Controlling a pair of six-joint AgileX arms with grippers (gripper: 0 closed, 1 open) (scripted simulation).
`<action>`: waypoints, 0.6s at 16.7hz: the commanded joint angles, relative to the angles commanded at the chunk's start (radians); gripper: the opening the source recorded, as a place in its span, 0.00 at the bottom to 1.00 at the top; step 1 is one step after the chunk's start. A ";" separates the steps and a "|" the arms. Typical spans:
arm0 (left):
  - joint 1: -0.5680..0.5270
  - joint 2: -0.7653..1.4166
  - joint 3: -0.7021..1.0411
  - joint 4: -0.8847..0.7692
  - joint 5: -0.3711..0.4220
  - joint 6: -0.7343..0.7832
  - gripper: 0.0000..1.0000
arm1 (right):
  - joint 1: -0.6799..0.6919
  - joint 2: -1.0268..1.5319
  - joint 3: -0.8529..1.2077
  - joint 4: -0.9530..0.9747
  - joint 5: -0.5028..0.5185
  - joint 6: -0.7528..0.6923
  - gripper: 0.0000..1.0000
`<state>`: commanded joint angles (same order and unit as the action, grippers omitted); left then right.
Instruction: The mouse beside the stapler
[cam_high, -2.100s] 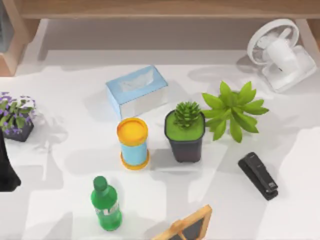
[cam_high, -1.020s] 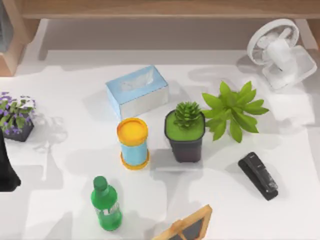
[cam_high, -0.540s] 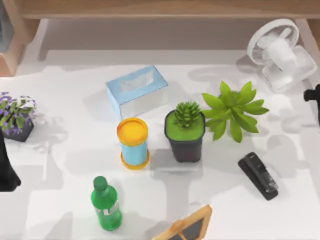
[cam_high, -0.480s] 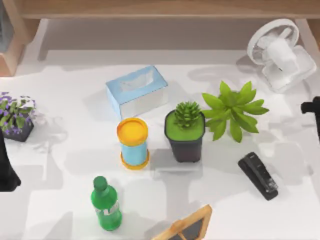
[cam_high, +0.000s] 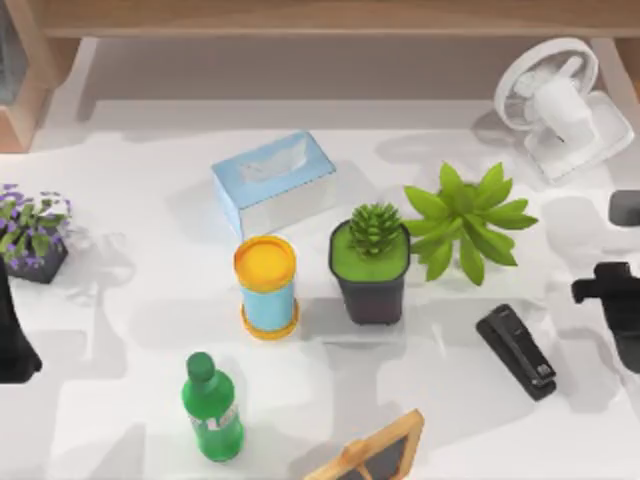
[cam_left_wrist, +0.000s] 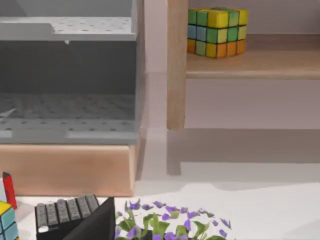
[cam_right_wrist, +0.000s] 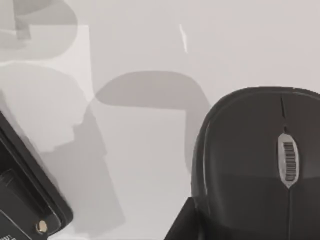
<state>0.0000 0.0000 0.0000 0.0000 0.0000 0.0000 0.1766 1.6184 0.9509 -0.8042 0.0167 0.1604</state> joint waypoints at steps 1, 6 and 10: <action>0.000 0.000 0.000 0.000 0.000 0.000 1.00 | 0.000 0.000 0.000 0.000 0.000 0.000 0.00; 0.000 0.000 0.000 0.000 0.000 0.000 1.00 | -0.004 0.004 0.002 -0.002 -0.002 0.001 0.00; 0.000 0.000 0.000 0.000 0.000 0.000 1.00 | -0.002 0.001 0.012 0.005 -0.003 0.000 0.00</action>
<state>0.0000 0.0000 0.0000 0.0000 0.0000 0.0000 0.1748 1.6197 0.9626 -0.7997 0.0141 0.1603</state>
